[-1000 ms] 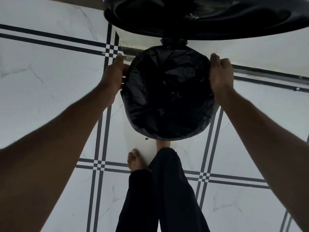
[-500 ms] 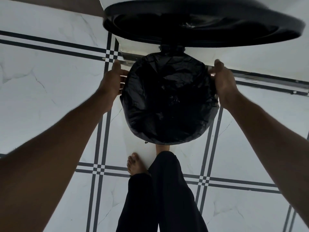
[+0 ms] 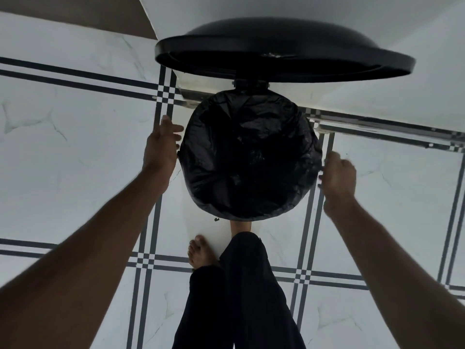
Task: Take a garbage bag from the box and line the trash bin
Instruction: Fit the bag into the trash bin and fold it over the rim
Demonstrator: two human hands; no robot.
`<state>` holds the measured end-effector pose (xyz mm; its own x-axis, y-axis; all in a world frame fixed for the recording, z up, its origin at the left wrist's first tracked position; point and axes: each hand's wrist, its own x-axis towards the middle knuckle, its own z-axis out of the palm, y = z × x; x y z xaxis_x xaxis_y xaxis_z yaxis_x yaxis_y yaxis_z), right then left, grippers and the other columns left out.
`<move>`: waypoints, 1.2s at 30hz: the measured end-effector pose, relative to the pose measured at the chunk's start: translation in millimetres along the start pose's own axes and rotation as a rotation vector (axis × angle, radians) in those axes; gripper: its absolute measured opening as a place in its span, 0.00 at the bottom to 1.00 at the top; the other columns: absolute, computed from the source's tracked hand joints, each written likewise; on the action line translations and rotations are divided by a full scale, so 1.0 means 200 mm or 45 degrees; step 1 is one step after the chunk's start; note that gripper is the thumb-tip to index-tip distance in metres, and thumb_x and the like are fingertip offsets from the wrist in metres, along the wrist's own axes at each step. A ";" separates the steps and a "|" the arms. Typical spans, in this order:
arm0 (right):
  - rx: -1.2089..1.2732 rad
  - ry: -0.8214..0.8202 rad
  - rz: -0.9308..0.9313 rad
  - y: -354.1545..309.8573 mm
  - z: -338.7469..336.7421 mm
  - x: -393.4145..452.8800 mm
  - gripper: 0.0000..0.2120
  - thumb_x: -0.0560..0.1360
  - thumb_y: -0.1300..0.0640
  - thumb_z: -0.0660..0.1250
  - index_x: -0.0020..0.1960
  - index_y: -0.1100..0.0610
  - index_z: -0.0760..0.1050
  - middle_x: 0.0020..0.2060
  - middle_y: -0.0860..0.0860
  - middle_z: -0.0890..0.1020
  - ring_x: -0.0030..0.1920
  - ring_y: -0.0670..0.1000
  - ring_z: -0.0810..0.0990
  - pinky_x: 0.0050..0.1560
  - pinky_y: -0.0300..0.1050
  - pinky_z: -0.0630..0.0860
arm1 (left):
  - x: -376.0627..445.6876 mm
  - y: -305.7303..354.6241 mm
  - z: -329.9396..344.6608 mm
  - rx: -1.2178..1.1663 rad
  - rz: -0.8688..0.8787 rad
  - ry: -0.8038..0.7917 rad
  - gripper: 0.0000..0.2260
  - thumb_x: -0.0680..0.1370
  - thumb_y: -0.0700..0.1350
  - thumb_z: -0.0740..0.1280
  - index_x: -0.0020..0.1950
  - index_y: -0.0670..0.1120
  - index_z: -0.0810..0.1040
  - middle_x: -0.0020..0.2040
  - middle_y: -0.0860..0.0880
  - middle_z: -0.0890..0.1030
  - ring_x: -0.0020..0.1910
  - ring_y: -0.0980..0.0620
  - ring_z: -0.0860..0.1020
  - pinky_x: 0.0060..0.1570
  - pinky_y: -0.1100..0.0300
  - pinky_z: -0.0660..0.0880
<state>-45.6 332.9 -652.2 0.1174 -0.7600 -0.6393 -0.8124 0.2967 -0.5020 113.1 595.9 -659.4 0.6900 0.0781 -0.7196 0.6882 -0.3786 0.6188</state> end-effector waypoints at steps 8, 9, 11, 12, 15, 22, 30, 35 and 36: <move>0.518 -0.271 0.314 0.07 0.01 -0.07 0.17 0.80 0.48 0.58 0.61 0.58 0.74 0.41 0.52 0.82 0.36 0.48 0.82 0.45 0.44 0.81 | -0.01 0.02 0.01 0.043 0.044 -0.136 0.25 0.85 0.58 0.46 0.54 0.46 0.79 0.42 0.51 0.80 0.41 0.55 0.78 0.41 0.63 0.74; 0.515 -0.294 0.347 0.07 0.01 -0.07 0.16 0.80 0.47 0.59 0.58 0.58 0.75 0.39 0.51 0.81 0.33 0.47 0.81 0.42 0.43 0.81 | -0.01 0.02 0.01 0.038 0.034 -0.133 0.25 0.85 0.58 0.46 0.54 0.46 0.79 0.42 0.51 0.80 0.41 0.56 0.78 0.41 0.64 0.74; 0.471 -0.345 0.429 0.05 0.01 -0.07 0.13 0.79 0.47 0.59 0.52 0.55 0.75 0.38 0.49 0.79 0.33 0.46 0.81 0.38 0.42 0.79 | -0.02 0.02 0.02 0.034 0.023 -0.132 0.25 0.85 0.58 0.46 0.52 0.47 0.79 0.42 0.51 0.80 0.40 0.56 0.78 0.41 0.63 0.74; 0.454 -0.351 0.474 0.04 0.01 -0.08 0.14 0.78 0.46 0.59 0.53 0.55 0.76 0.39 0.49 0.80 0.38 0.47 0.81 0.40 0.43 0.78 | -0.02 0.02 0.02 0.034 0.018 -0.128 0.25 0.85 0.58 0.46 0.50 0.48 0.80 0.42 0.51 0.80 0.40 0.56 0.78 0.41 0.63 0.74; 0.454 -0.338 0.559 0.02 0.01 -0.07 0.17 0.79 0.45 0.58 0.58 0.55 0.76 0.42 0.49 0.81 0.47 0.50 0.80 0.47 0.48 0.76 | -0.02 0.04 0.02 0.041 0.010 -0.127 0.25 0.85 0.58 0.45 0.53 0.46 0.79 0.42 0.51 0.80 0.41 0.56 0.78 0.40 0.63 0.73; 0.327 -0.321 0.432 0.04 0.03 -0.08 0.21 0.77 0.46 0.56 0.61 0.56 0.78 0.53 0.53 0.84 0.54 0.55 0.84 0.49 0.50 0.84 | -0.01 0.05 0.01 0.078 0.022 -0.168 0.26 0.85 0.57 0.44 0.56 0.45 0.78 0.43 0.51 0.80 0.41 0.56 0.78 0.41 0.63 0.73; 0.465 -0.258 0.585 0.07 0.01 -0.07 0.24 0.78 0.42 0.57 0.64 0.57 0.75 0.51 0.52 0.83 0.54 0.52 0.82 0.58 0.52 0.78 | -0.02 0.06 0.01 0.072 0.017 -0.186 0.27 0.85 0.57 0.43 0.57 0.45 0.77 0.43 0.51 0.79 0.41 0.56 0.77 0.38 0.65 0.72; 0.527 -0.403 0.495 0.08 -0.02 -0.07 0.22 0.81 0.42 0.57 0.65 0.57 0.73 0.50 0.54 0.81 0.50 0.54 0.82 0.57 0.54 0.80 | -0.02 0.06 0.01 0.057 0.023 -0.188 0.27 0.85 0.58 0.43 0.57 0.45 0.77 0.43 0.50 0.80 0.41 0.56 0.78 0.39 0.65 0.73; 0.514 -0.394 0.468 0.08 -0.02 -0.07 0.23 0.81 0.42 0.58 0.66 0.57 0.72 0.51 0.54 0.81 0.50 0.54 0.82 0.56 0.54 0.81 | -0.02 0.06 0.01 0.062 0.024 -0.187 0.27 0.85 0.58 0.43 0.57 0.45 0.77 0.44 0.50 0.80 0.41 0.56 0.78 0.39 0.65 0.73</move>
<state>-62.2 347.0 -648.7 0.0806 -0.3821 -0.9206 -0.5588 0.7475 -0.3591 118.1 589.5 -649.0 0.6598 -0.0635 -0.7487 0.6617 -0.4230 0.6190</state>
